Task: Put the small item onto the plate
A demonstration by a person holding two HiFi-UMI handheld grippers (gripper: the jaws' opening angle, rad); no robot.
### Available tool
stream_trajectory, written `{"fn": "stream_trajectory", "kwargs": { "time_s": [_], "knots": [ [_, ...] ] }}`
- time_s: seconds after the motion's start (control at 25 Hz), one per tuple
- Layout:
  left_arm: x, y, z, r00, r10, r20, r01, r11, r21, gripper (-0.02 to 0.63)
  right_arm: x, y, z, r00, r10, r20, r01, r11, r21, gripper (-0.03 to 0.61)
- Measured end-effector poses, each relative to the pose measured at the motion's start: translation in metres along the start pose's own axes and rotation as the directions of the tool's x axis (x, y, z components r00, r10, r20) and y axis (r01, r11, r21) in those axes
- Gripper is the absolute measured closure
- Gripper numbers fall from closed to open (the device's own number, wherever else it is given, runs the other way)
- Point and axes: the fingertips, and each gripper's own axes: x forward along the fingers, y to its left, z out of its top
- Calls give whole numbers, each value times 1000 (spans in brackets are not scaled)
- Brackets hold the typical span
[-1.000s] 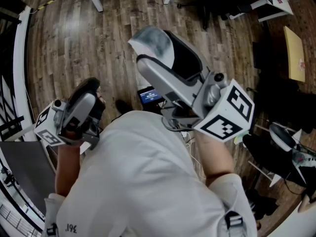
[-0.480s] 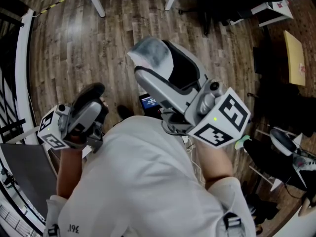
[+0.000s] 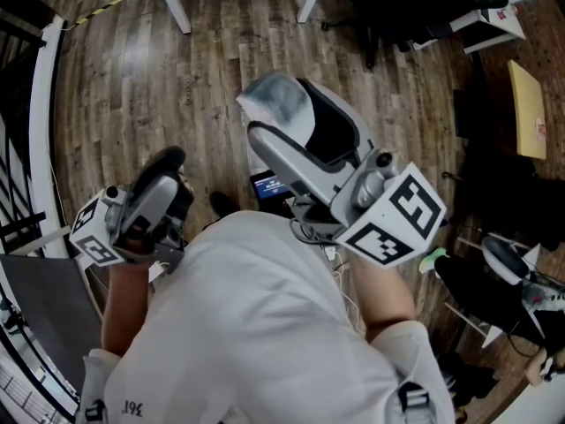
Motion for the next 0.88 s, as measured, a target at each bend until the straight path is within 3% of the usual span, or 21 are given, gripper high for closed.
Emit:
{"fn": "stream_trajectory", "kwargs": {
  "time_s": [0.88],
  "knots": [
    [7,5,2,999,34,35,-35,999,36,466,-12,-16,5,1000,-12,-25,12,1000,-16,268]
  ]
}}
